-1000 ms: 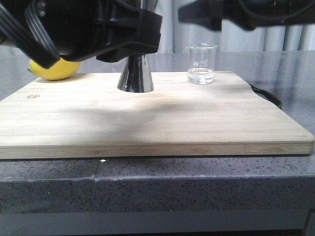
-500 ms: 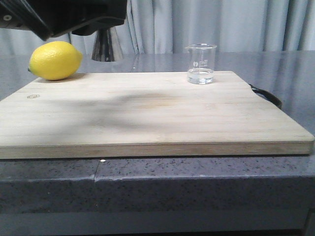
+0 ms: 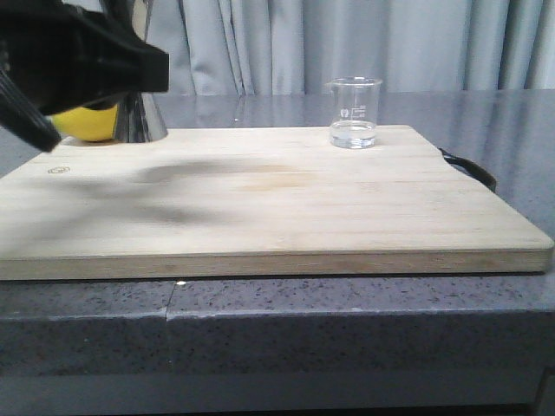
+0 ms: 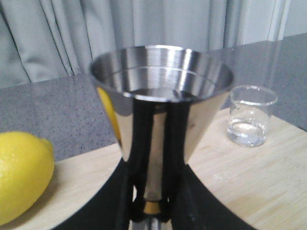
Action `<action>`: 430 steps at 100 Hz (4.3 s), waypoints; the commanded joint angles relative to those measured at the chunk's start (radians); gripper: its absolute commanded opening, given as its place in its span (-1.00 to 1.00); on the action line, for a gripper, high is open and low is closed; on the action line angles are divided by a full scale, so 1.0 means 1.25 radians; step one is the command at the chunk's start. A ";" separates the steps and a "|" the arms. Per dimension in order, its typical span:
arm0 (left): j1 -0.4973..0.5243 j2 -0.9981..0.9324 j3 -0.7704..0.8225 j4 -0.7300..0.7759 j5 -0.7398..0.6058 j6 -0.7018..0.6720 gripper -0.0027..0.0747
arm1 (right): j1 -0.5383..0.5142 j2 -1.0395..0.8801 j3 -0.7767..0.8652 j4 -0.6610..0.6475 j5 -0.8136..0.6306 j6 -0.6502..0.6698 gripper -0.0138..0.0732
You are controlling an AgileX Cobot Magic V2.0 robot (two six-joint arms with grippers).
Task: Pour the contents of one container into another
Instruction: 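Lower the held jigger onto the board with the left gripper, then open the left gripper and withdraw it from the jigger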
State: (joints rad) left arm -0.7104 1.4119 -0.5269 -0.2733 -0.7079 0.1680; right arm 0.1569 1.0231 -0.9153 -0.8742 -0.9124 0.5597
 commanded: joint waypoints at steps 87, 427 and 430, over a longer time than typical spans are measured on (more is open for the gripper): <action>0.002 0.112 0.000 0.009 -0.177 -0.104 -0.98 | -0.004 -0.016 -0.019 0.038 0.016 0.001 0.68; -0.047 -0.702 0.016 -0.047 0.187 0.245 -0.64 | 0.009 -0.176 -0.041 0.039 0.554 0.001 0.28; -0.047 -0.717 0.011 -0.047 0.189 0.266 -0.77 | 0.009 -0.197 -0.039 0.028 0.569 0.001 0.09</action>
State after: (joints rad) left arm -0.7615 0.5597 -0.4588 -0.3333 -0.4152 0.4336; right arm 0.1662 0.8534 -0.9296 -0.8514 -0.2438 0.5616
